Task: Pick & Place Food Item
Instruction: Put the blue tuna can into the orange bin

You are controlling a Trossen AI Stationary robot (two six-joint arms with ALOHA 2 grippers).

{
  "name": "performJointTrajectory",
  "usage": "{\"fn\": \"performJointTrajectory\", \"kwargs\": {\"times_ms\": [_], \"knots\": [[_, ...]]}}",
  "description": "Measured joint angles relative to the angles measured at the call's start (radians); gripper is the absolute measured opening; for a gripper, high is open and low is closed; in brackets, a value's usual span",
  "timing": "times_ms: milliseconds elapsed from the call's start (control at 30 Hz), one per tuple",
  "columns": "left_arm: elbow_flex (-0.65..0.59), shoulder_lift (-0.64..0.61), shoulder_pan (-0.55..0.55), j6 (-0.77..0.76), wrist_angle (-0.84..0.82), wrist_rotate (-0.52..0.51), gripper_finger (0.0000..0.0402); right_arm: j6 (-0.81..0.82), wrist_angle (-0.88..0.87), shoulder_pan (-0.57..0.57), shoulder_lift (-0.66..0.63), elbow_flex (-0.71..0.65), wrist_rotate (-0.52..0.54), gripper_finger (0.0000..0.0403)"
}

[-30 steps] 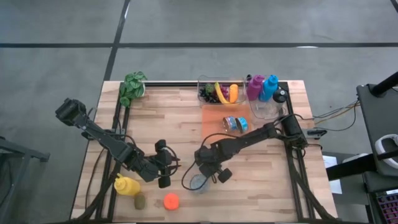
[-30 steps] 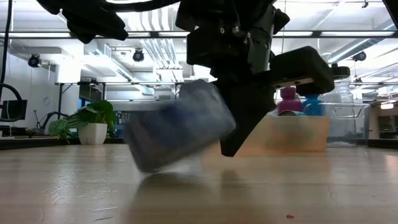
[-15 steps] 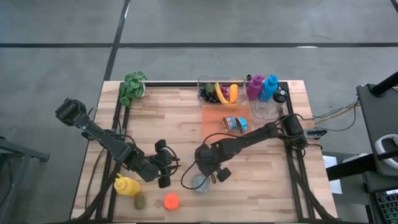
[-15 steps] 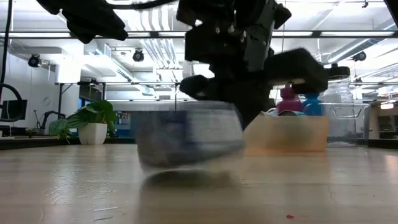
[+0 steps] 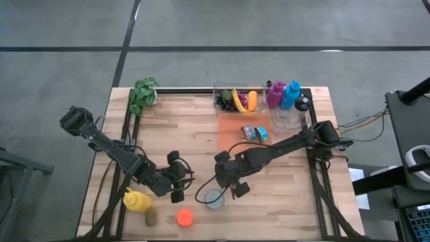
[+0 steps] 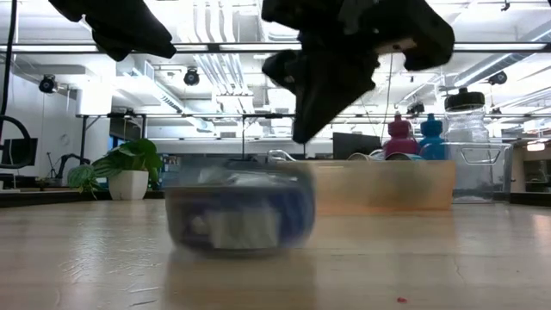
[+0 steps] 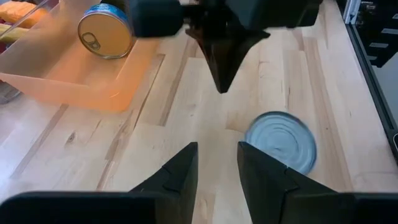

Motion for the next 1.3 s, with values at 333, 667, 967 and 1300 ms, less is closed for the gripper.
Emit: {"fn": "performJointTrajectory", "kwargs": {"times_ms": [333,667,967,1300], "knots": [[-0.001,0.000,0.000,0.001,0.001,0.000,0.0118,0.023,0.082,0.022,-0.010,0.000,0.002,0.0008],[-0.001,0.000,0.000,0.000,0.002,0.000,0.0118,0.048,0.155,0.022,-0.001,0.000,-0.005,0.0008],[-0.002,0.000,0.000,0.000,0.002,0.000,0.0118,0.047,0.165,0.022,-0.001,0.000,-0.055,0.0008],[-0.002,0.000,0.000,0.000,0.002,0.000,0.0118,0.044,0.166,0.024,-0.001,0.000,-0.058,0.0008]]}}
